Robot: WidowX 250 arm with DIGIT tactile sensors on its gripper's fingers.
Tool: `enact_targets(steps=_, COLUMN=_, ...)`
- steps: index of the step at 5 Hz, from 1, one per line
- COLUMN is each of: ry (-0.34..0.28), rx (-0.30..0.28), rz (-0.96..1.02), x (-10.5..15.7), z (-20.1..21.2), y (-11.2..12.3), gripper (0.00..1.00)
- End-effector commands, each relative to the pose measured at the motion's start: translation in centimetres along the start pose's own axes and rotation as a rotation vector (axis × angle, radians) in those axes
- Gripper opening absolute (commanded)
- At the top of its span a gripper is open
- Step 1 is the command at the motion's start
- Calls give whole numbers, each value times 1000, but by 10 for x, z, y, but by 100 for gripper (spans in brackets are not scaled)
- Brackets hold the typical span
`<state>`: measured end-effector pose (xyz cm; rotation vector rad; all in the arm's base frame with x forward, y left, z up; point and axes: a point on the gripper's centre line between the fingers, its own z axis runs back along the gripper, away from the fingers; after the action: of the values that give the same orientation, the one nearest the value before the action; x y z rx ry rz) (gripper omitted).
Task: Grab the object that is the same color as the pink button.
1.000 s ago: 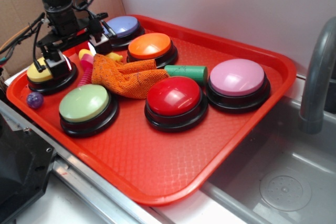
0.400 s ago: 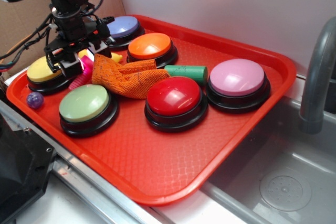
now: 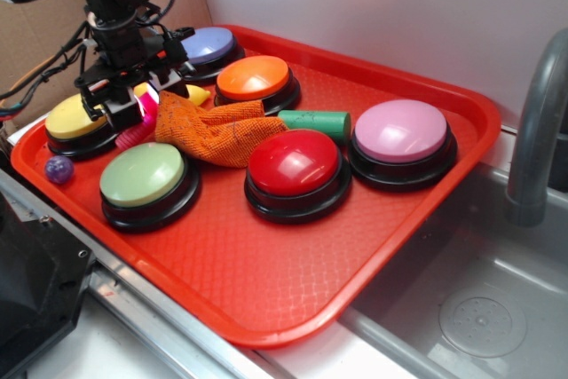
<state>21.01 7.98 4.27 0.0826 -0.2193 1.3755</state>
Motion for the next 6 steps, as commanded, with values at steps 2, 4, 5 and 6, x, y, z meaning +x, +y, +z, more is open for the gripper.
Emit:
enact_targets(steps=2, ry=-18, rx=-85, rz=-508, x=0, z=88, y=3, gripper=0)
enact_targets(steps=4, ry=84, rx=-20, rz=-1021, x=-37, z=127, y=-2, gripper=0)
enact_targets(steps=5, ry=126, rx=-30, rz=-1248, x=-58, z=137, y=-2, gripper=0)
enact_targets(steps=6, ry=106, rx=-66, rz=-1205, x=-59, z=138, y=0, gripper=0)
